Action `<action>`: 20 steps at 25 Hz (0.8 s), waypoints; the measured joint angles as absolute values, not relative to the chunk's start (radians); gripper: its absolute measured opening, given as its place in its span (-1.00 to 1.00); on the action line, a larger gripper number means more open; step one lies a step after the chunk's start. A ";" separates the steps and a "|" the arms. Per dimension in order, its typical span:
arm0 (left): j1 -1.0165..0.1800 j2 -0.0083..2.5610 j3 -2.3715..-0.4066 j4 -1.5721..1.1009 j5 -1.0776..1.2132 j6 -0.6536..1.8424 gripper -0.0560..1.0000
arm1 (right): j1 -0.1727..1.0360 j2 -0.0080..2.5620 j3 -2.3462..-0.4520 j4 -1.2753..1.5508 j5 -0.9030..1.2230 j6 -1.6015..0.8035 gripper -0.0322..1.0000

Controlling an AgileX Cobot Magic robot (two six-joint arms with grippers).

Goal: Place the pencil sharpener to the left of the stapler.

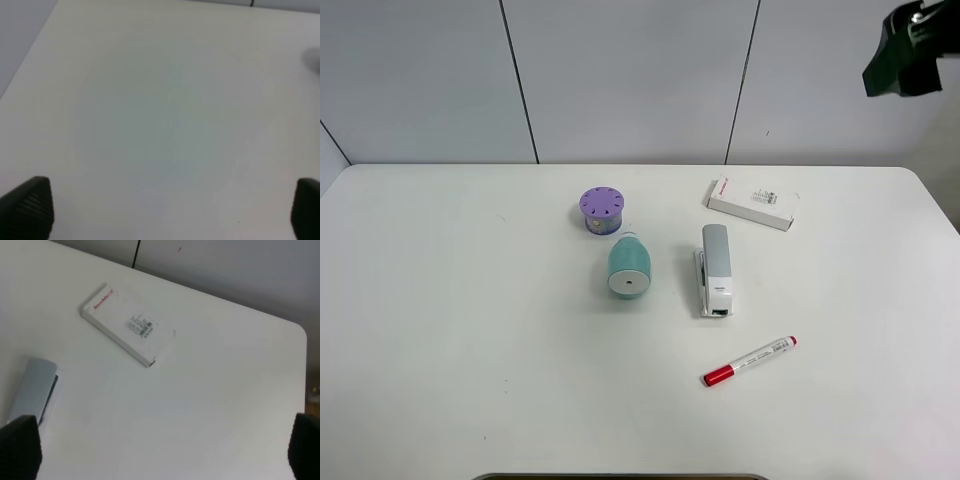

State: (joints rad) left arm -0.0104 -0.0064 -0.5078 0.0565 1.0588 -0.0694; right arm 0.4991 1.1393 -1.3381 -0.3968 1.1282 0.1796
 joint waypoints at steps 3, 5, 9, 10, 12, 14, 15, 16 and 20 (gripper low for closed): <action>-0.010 -0.006 -0.508 0.057 1.059 -0.069 0.91 | 0.493 1.080 -1.250 -0.409 1.108 0.185 0.98; -0.010 -0.006 -0.508 0.057 1.059 -0.069 0.91 | 0.456 1.031 -1.196 -0.404 1.090 0.187 0.98; -0.010 -0.006 -0.508 0.057 1.059 -0.069 0.91 | 0.360 0.906 -1.093 -0.404 1.051 0.186 0.98; -0.010 -0.006 -0.508 0.057 1.059 -0.069 0.91 | 0.344 0.862 -1.070 -0.404 1.043 0.185 0.98; -0.010 -0.006 -0.508 0.057 1.059 -0.069 0.91 | 0.330 0.774 -1.021 -0.404 1.035 0.184 0.98; -0.010 -0.006 -0.508 0.057 1.059 -0.069 0.91 | 0.326 0.694 -0.981 -0.404 1.034 0.184 0.98; -0.010 -0.006 -0.508 0.057 1.059 -0.069 0.91 | 0.326 0.653 -0.962 -0.404 1.034 0.187 0.98; -0.010 -0.006 -0.508 0.057 1.059 -0.069 0.91 | 0.326 0.622 -0.945 -0.404 1.034 0.188 0.98; -0.010 -0.006 -0.508 0.057 1.059 -0.069 0.91 | 0.299 0.501 -0.902 -0.375 1.041 0.195 0.98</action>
State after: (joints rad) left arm -0.0104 -0.0064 -0.5078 0.0565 1.0588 -0.0694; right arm 0.2990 0.5013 -0.9015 -0.3746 1.0406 0.1953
